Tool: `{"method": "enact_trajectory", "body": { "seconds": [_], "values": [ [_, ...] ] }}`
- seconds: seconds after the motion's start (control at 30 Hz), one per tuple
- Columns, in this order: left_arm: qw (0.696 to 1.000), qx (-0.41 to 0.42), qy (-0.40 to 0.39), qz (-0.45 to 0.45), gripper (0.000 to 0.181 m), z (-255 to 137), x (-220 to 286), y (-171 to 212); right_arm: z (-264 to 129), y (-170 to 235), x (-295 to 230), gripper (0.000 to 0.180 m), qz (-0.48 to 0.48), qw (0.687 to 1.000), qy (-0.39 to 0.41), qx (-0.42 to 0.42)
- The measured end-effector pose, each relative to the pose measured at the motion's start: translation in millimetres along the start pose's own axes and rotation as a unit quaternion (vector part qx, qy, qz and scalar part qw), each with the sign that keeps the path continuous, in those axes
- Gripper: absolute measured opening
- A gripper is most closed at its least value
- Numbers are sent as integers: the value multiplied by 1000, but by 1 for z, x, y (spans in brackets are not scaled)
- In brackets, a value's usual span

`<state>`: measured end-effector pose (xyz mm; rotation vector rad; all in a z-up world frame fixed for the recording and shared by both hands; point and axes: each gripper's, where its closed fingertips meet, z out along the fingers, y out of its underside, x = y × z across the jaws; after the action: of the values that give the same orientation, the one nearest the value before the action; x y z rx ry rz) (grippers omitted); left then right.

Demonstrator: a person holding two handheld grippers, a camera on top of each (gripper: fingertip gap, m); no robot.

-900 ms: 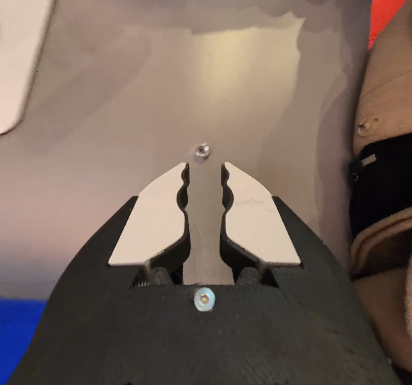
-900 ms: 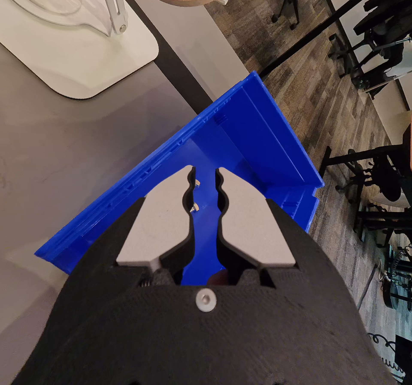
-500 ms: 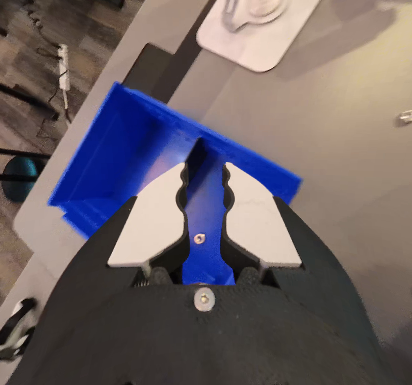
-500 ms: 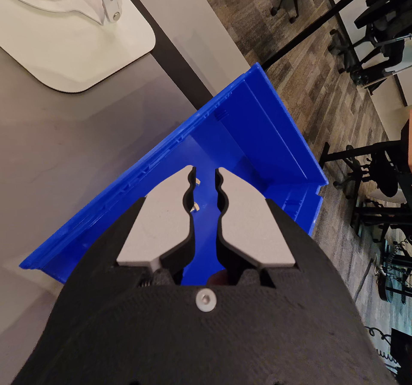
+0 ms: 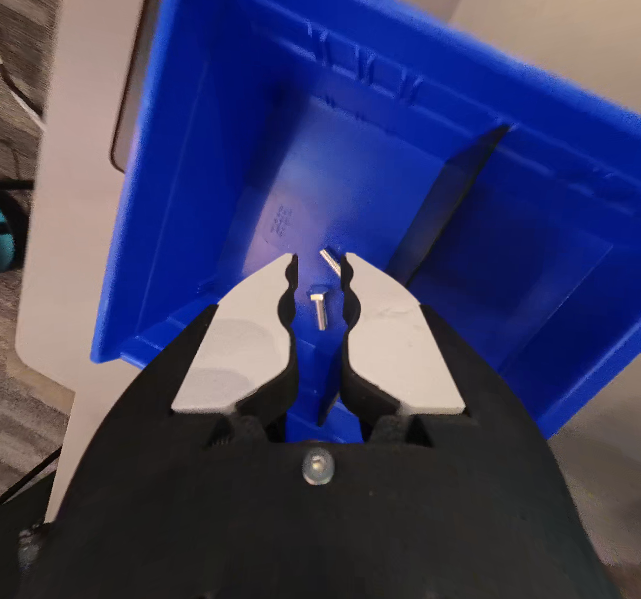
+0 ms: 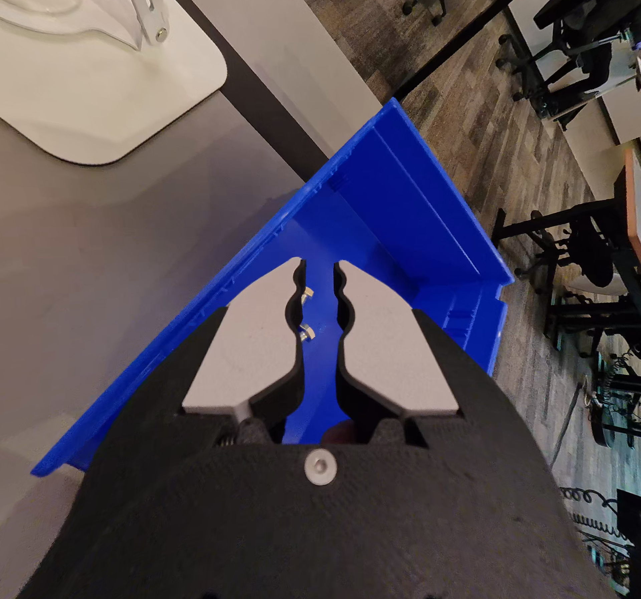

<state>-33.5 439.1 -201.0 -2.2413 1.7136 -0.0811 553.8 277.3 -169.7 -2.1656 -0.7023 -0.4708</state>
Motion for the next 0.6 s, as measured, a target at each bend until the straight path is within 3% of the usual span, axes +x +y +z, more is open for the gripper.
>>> {"method": "enact_trajectory", "body": {
  "seconds": [0.17, 0.33, 0.6],
  "values": [
    [996, -82, 32, 4, 24, 28, -13, 26, 7, 4, -5, 15, -7, 1000, -2, -11],
    [987, -126, 92, -45, 25, 47, 3, 35, 7, 5, -6, 15, -4, 1000, -5, -9],
    [969, -190, 110, -116, 30, 62, 2, 37, 4, 2, -7, 15, -11, 1000, -4, -5]
  ]
}}
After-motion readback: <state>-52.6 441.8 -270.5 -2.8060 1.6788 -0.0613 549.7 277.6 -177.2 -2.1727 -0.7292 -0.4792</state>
